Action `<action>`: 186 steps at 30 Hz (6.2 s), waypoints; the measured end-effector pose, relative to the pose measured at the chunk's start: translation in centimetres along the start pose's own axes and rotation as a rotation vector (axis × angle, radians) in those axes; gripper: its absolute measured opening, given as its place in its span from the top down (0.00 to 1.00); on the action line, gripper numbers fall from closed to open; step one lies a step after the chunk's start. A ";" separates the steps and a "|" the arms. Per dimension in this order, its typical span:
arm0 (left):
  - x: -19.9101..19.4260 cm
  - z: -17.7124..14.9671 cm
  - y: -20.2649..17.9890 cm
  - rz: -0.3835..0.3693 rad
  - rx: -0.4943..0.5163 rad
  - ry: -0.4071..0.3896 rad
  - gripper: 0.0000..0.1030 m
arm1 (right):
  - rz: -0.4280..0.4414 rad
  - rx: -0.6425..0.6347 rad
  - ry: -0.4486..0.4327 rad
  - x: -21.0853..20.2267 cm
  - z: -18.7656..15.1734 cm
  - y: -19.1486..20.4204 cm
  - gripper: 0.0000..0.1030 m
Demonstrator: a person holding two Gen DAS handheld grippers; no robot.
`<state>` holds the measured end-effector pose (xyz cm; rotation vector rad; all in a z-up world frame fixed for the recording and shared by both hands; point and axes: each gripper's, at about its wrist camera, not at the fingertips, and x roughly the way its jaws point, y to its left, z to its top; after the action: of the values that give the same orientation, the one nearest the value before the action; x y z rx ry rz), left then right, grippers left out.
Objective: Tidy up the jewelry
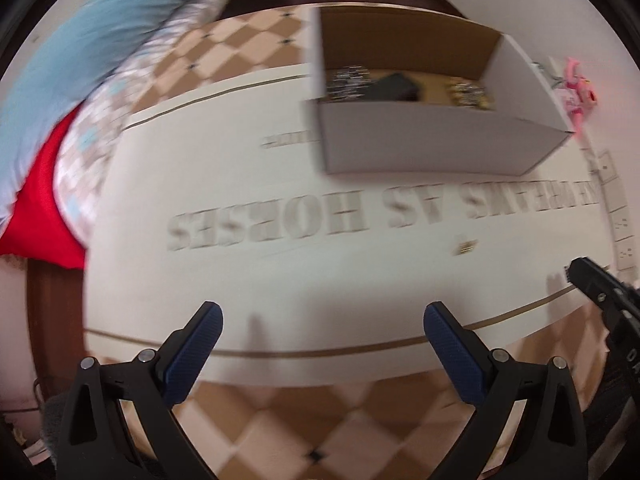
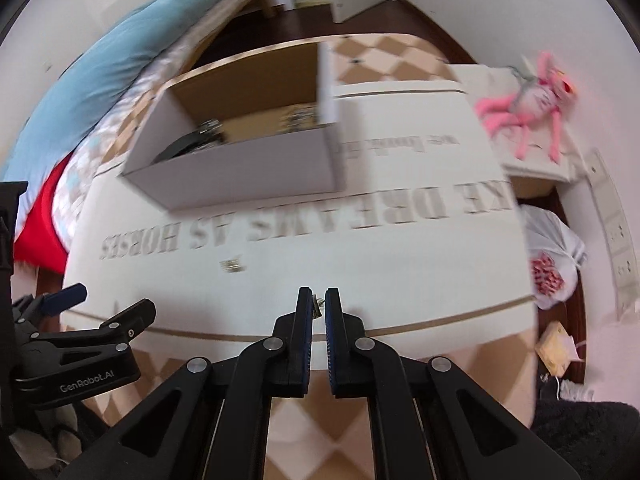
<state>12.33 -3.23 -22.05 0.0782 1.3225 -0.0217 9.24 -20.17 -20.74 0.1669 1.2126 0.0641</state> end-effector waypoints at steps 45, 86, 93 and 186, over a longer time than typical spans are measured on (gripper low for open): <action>-5.3 14.0 3.4 -0.211 -0.040 -0.109 0.93 | 0.195 -0.010 -0.052 -2.0 13.5 2.6 0.94; -10.2 7.5 5.2 0.048 -0.085 -0.246 0.00 | -0.163 -0.099 -0.093 -5.3 10.2 3.1 0.00; -16.8 3.8 4.8 0.029 -0.075 -0.343 0.00 | -0.136 -0.085 -0.197 -12.8 7.3 3.5 0.00; -15.3 6.3 5.6 0.035 -0.111 -0.151 0.00 | -0.157 -0.085 -0.074 -13.7 10.1 4.4 0.00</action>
<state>15.04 1.47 -5.40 0.0052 1.1689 0.0741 14.03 -18.72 -3.90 -0.0006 1.1430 -0.0268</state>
